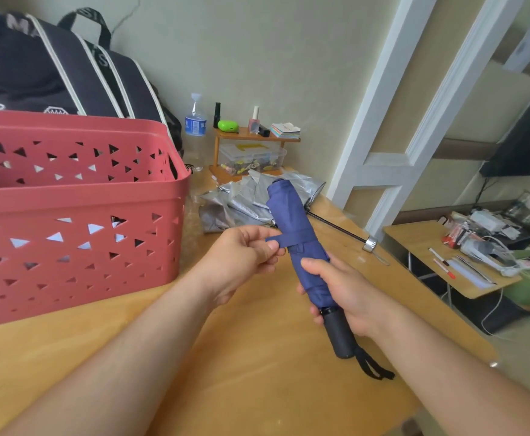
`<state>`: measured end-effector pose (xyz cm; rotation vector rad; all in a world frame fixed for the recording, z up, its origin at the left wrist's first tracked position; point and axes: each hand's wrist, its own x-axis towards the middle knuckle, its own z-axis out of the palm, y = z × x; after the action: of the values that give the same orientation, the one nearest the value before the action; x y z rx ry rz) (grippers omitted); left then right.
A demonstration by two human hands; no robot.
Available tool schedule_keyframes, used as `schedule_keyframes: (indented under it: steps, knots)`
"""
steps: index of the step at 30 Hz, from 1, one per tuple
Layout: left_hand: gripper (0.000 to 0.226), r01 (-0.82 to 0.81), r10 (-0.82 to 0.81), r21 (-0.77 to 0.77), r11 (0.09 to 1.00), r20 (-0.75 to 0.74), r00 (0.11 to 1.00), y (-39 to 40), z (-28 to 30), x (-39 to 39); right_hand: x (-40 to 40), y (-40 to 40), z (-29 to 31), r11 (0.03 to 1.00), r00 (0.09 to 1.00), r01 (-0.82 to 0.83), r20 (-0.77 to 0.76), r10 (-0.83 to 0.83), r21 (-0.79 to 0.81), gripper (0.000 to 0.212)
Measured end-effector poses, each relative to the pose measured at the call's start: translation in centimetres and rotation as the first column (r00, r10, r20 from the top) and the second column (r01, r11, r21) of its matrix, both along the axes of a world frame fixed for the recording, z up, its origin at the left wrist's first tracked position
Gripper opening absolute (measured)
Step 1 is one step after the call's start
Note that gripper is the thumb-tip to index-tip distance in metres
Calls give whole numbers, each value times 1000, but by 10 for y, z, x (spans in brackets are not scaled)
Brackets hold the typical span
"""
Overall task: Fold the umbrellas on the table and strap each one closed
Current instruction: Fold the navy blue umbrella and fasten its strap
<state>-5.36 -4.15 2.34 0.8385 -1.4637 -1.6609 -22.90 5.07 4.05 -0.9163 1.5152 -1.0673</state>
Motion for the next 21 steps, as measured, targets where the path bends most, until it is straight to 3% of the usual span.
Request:
schedule_keyframes:
  steps: [8,21]
  knots:
    - [14,-10,31,181,983,-111,993,6,5,-6,9,0,-15,995,947,-75,317,52,62,40]
    - [13,-51,79,226,973,-119,990,9,3,-9,13,-1,-17,993,932,-105,354,81,48,42]
